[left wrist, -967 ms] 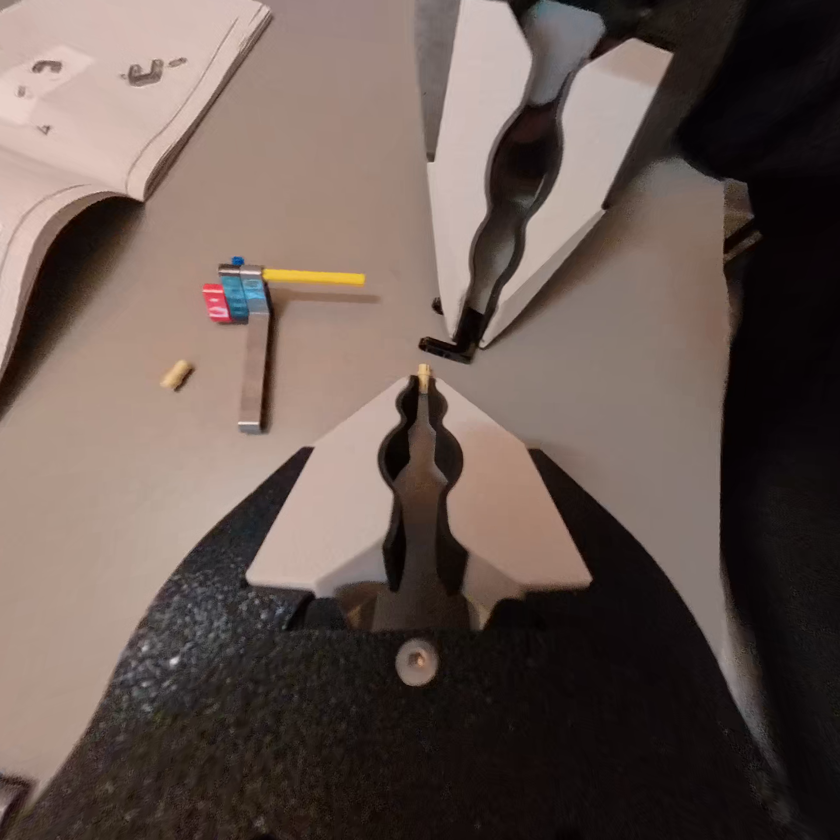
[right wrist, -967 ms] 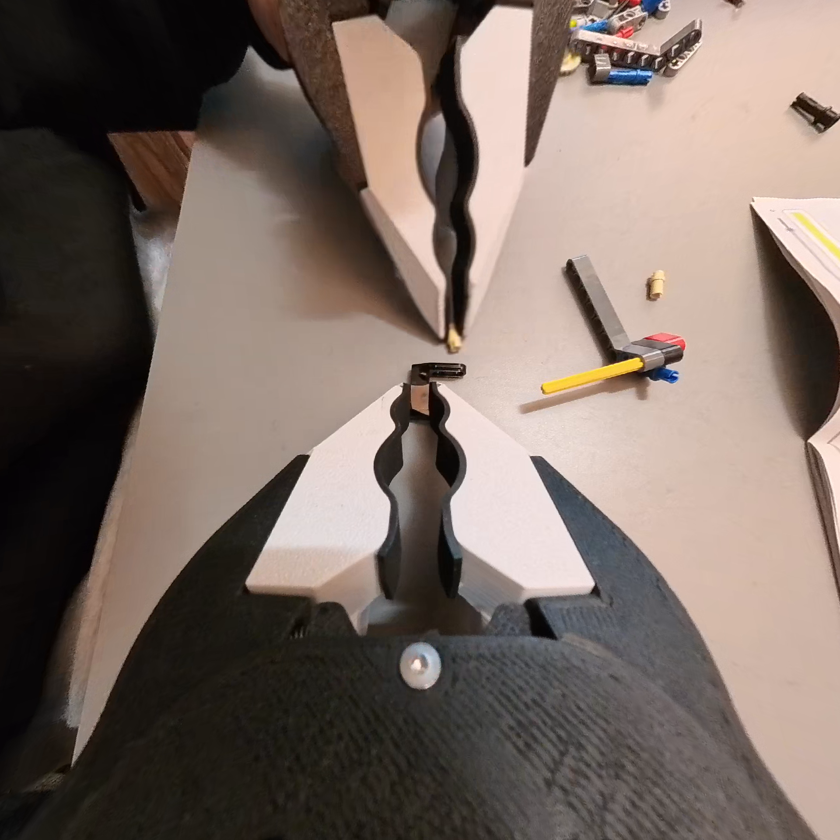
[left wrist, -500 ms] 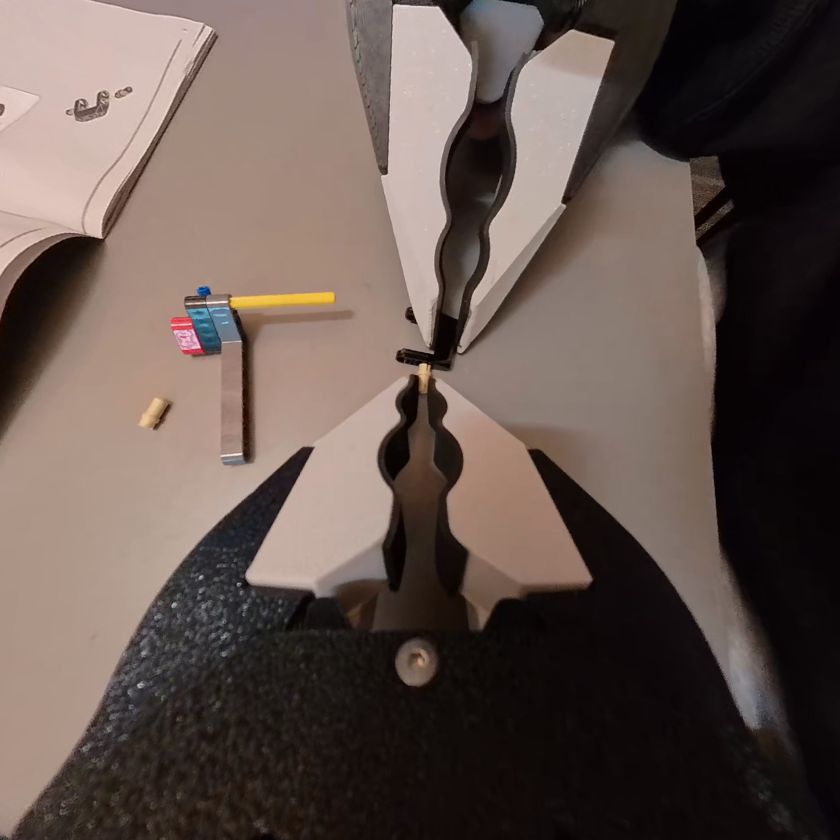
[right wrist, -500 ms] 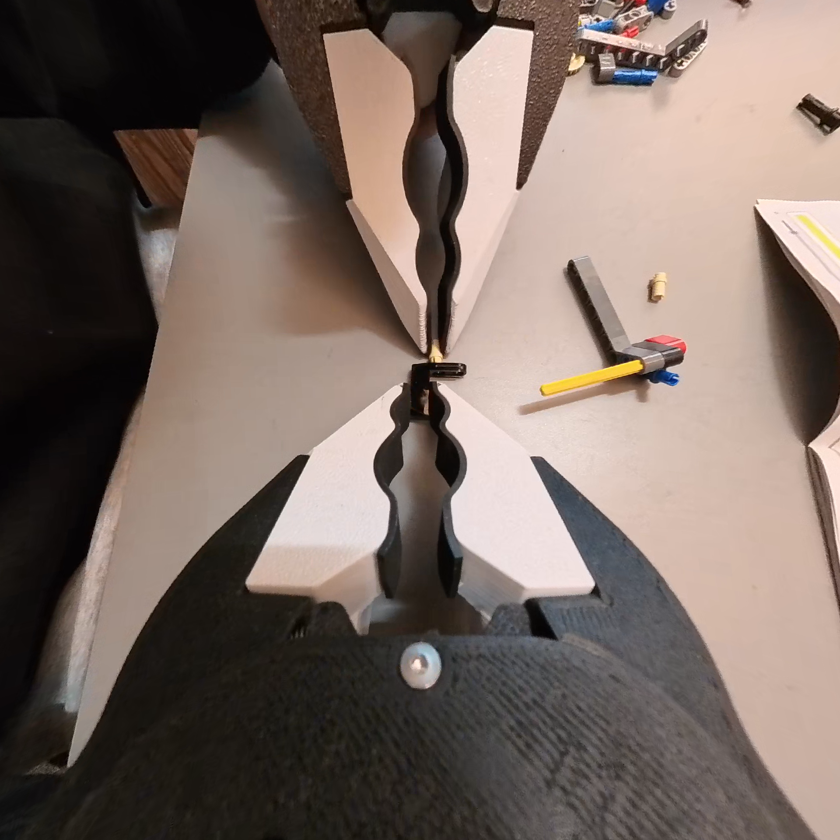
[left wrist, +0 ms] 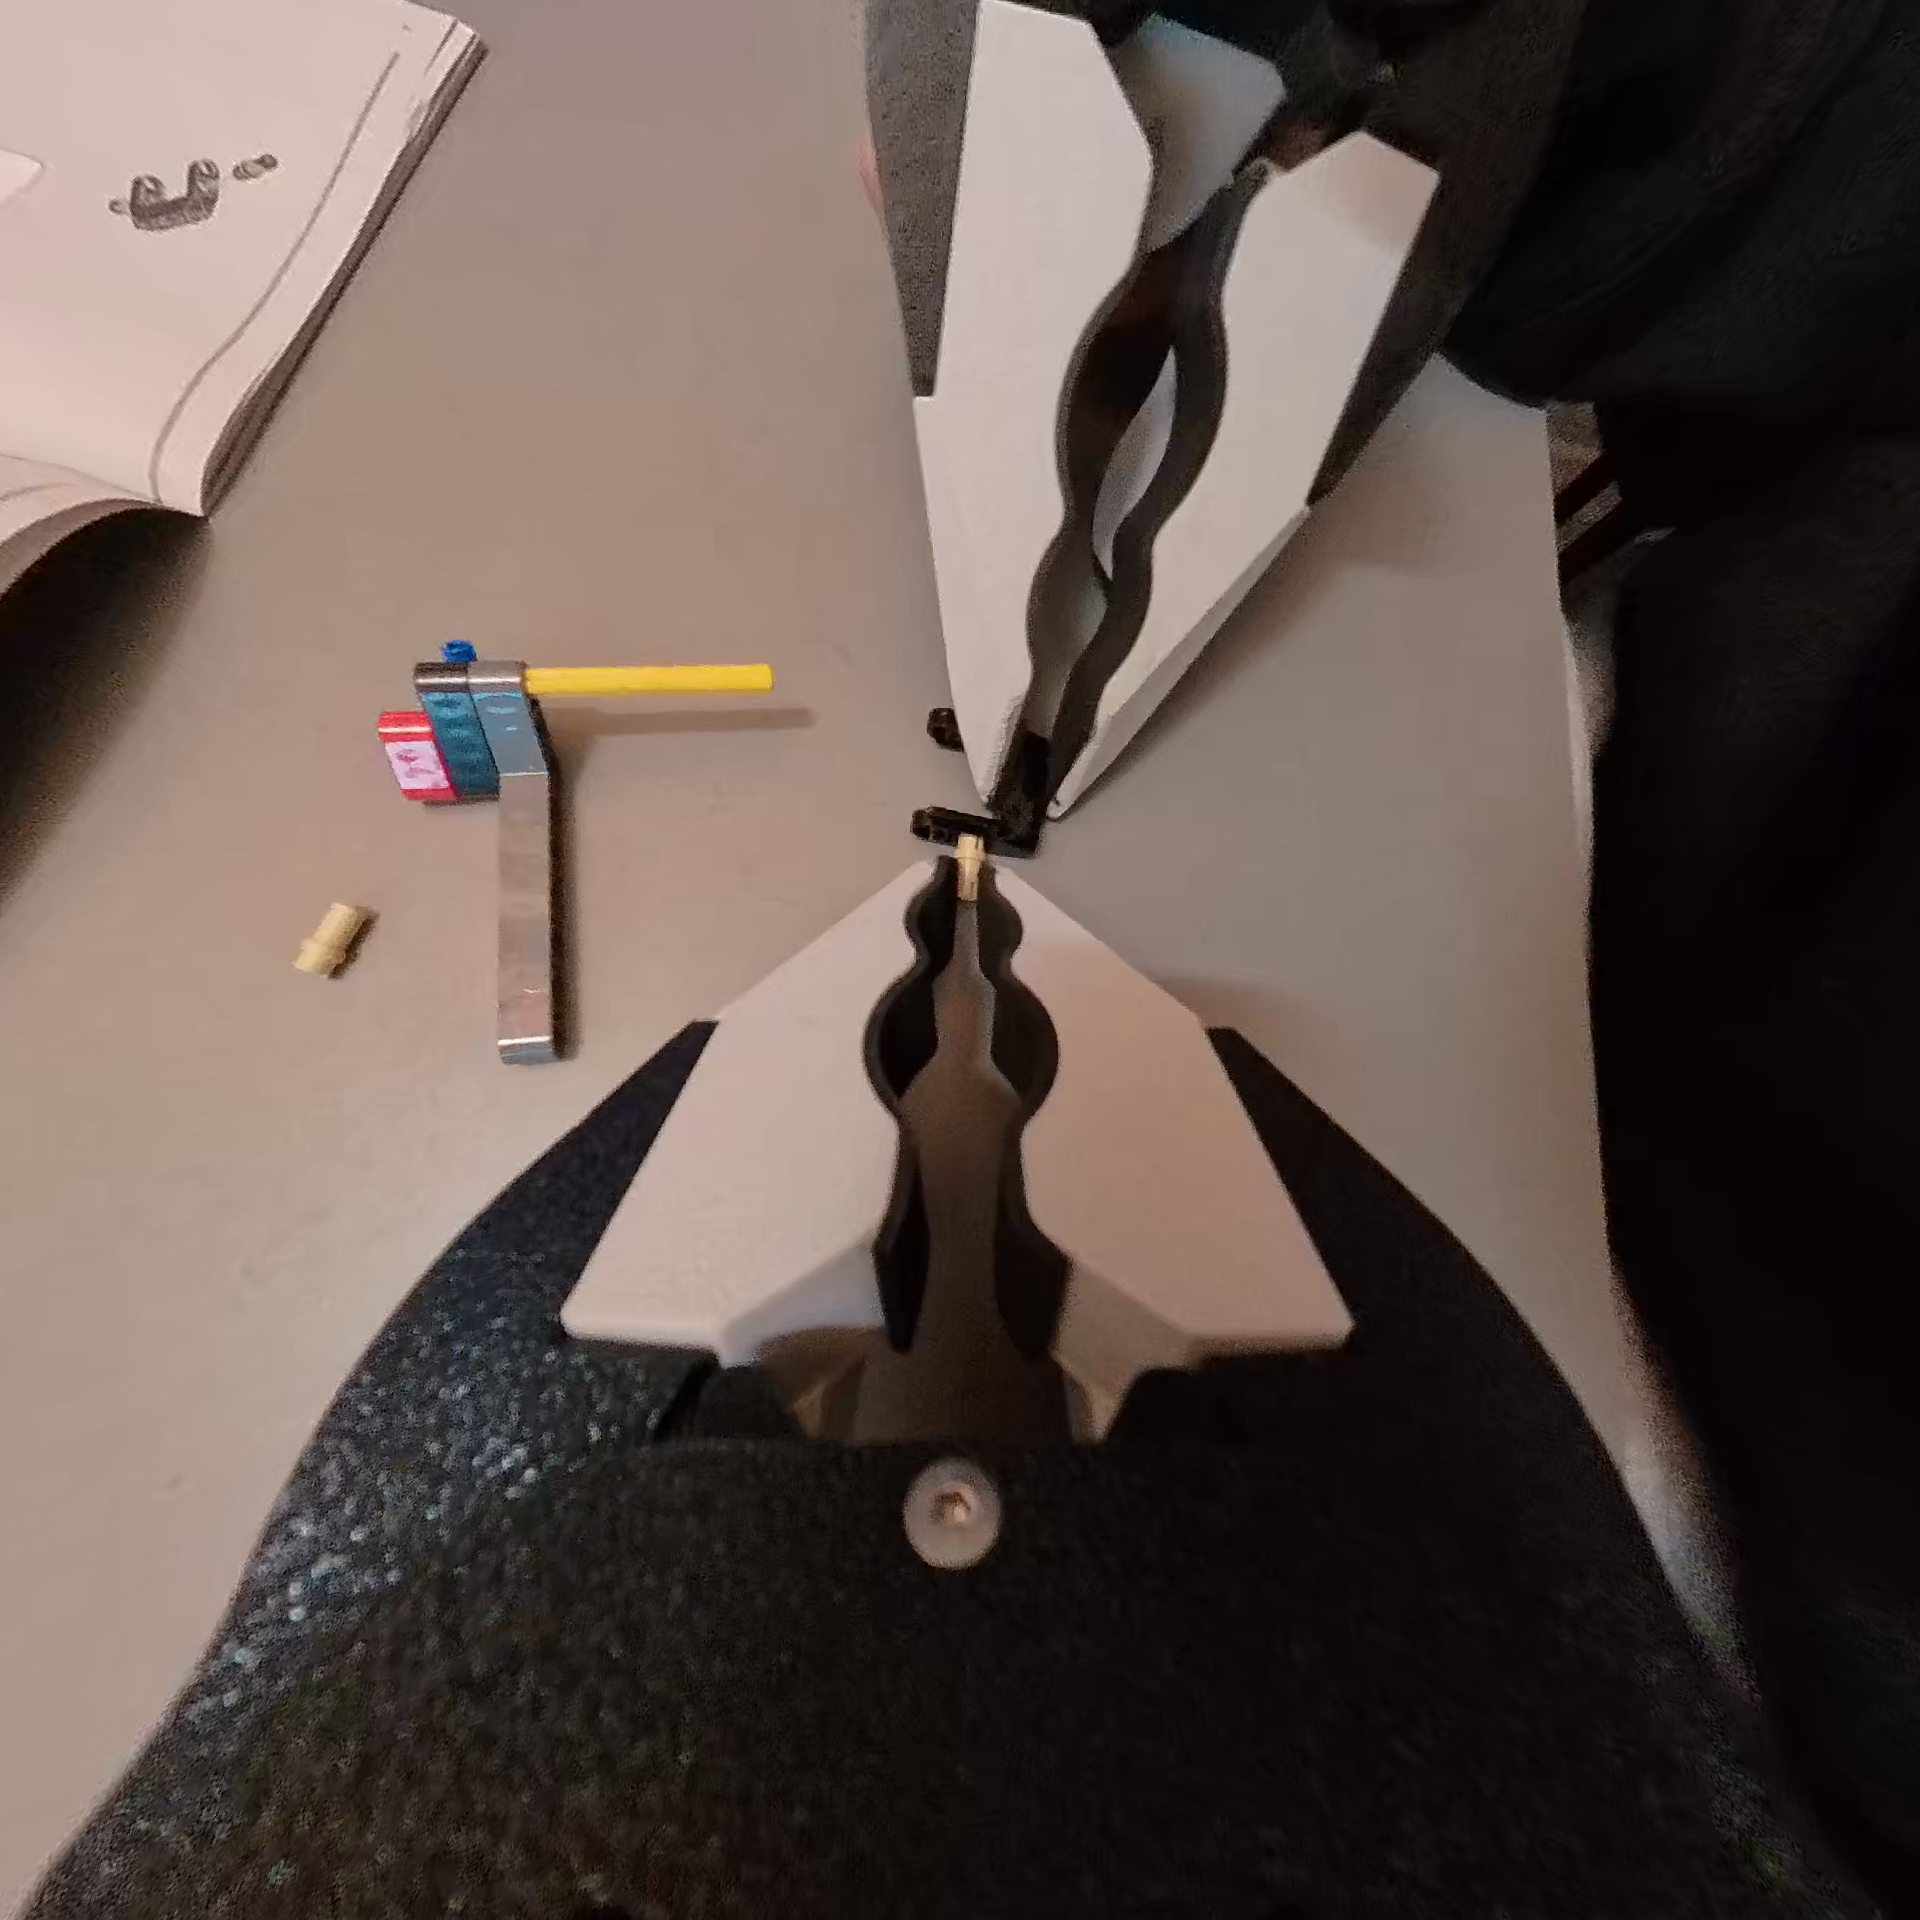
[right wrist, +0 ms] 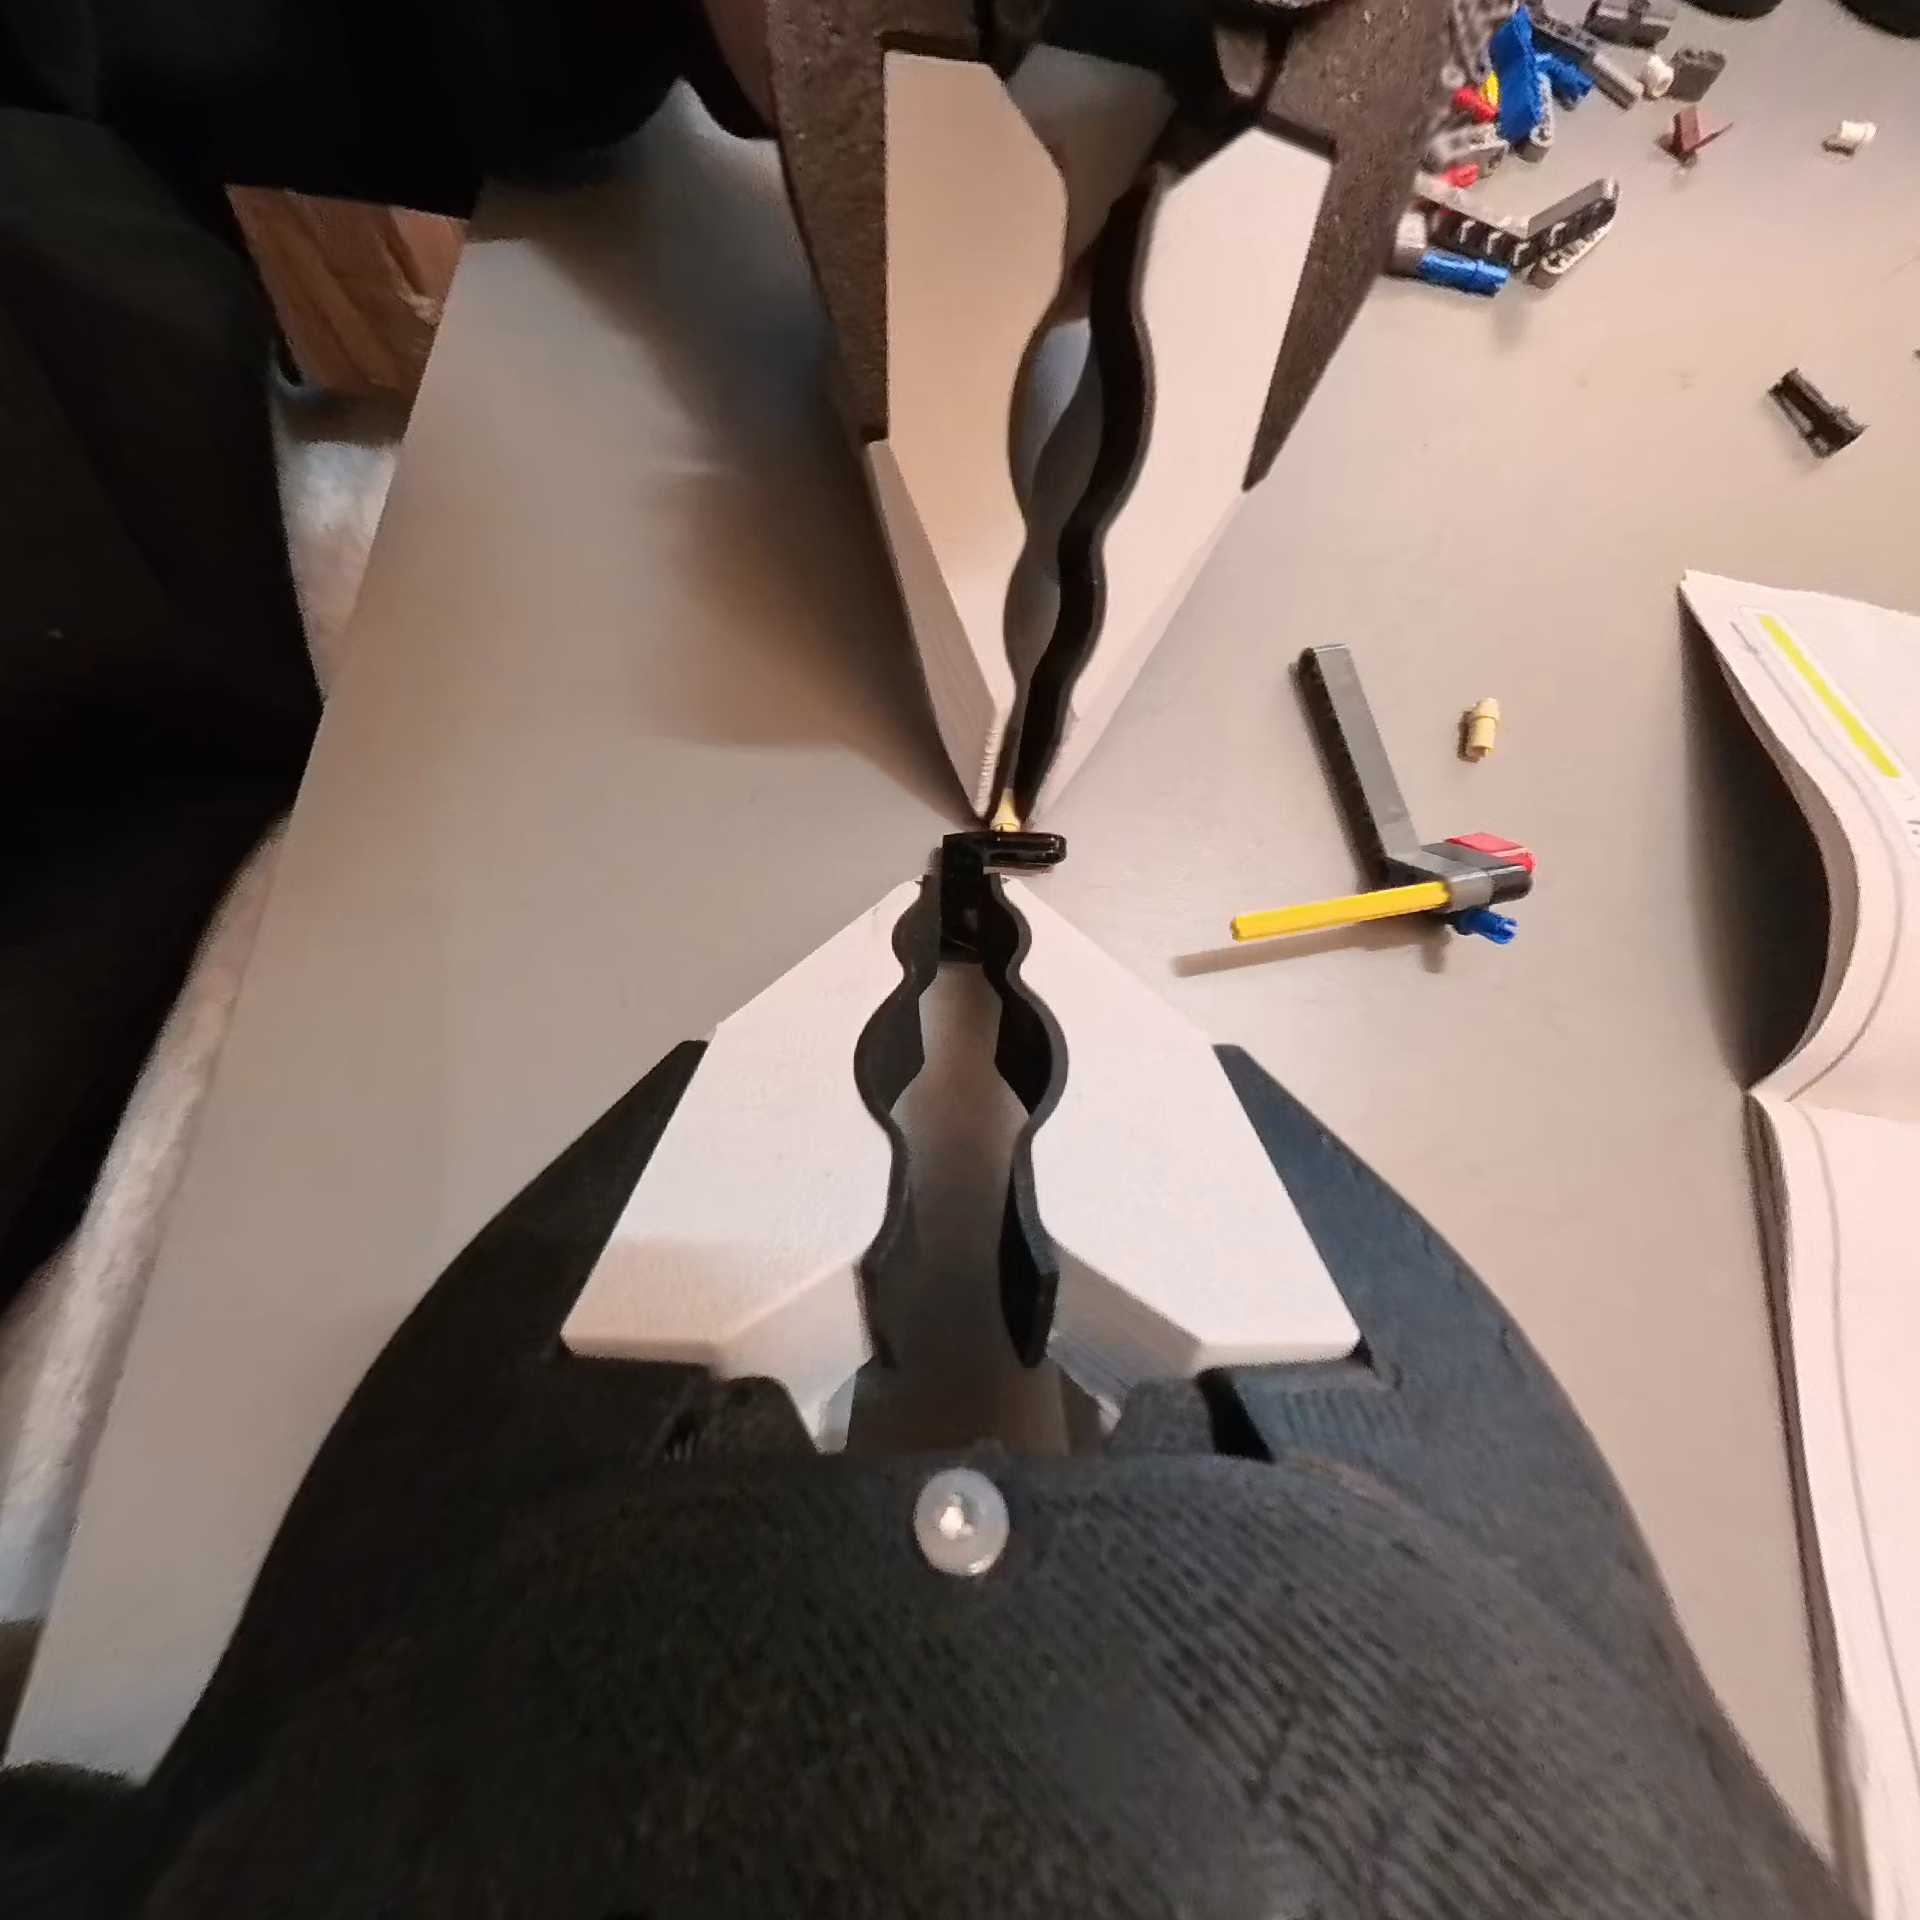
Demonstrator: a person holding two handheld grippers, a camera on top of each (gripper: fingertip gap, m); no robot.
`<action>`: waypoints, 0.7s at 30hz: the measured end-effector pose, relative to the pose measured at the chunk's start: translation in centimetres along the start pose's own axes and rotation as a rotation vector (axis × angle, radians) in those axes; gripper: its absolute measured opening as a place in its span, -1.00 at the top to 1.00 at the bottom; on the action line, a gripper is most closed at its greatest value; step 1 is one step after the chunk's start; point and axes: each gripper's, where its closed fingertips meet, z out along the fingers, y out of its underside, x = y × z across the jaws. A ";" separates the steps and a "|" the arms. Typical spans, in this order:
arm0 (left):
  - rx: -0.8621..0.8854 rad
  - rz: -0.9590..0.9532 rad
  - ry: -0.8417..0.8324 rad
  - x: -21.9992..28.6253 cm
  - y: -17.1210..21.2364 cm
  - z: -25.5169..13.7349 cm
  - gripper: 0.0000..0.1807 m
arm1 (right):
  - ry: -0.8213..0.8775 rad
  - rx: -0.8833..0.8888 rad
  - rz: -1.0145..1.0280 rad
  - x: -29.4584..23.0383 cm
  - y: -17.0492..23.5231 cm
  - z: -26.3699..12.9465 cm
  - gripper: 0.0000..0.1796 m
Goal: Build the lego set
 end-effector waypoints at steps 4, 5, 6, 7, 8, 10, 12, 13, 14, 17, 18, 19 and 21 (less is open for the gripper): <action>0.007 -0.094 0.044 -0.3 -0.2 0.1 0.98 | 0.034 0.004 -0.065 0.4 0.0 -0.1 0.93; 0.006 -0.086 0.051 -0.3 -0.2 0.1 0.98 | 0.030 0.005 -0.075 0.4 0.0 0.0 0.93; 0.004 -0.063 0.049 -0.3 -0.2 0.1 0.98 | 0.028 0.007 -0.087 0.4 0.0 -0.1 0.93; 0.001 -0.025 0.039 -0.3 -0.2 0.1 0.98 | 0.028 0.008 -0.098 0.4 0.0 -0.1 0.93; -0.001 0.021 0.026 -0.3 -0.3 0.1 0.98 | 0.027 0.010 -0.107 0.4 0.1 -0.1 0.93; -0.003 0.100 0.013 -0.3 -0.3 0.2 0.98 | 0.022 0.012 -0.121 0.4 0.1 -0.1 0.93; -0.005 0.150 0.005 -0.4 -0.3 0.2 0.98 | 0.010 0.013 -0.121 0.4 0.1 -0.1 0.93; -0.006 0.162 0.002 -0.4 -0.3 0.2 0.98 | 0.001 0.013 -0.117 0.4 0.1 -0.1 0.93; -0.006 0.164 0.001 -0.4 -0.3 0.2 0.98 | -0.009 0.013 -0.117 0.4 0.1 -0.1 0.93; -0.016 0.130 0.002 -0.4 -0.3 0.2 0.98 | -0.039 0.011 -0.092 0.4 0.1 -0.1 0.93; -0.032 0.159 -0.020 -0.5 -0.3 0.2 0.98 | -0.042 0.011 -0.084 0.4 0.1 -0.1 0.93; -0.062 0.212 -0.056 -0.6 -0.3 0.2 0.98 | -0.043 0.010 -0.076 0.5 0.1 -0.1 0.93; -0.120 0.279 -0.118 -0.7 -0.3 0.1 0.98 | -0.054 0.008 -0.055 0.6 0.1 -0.1 0.93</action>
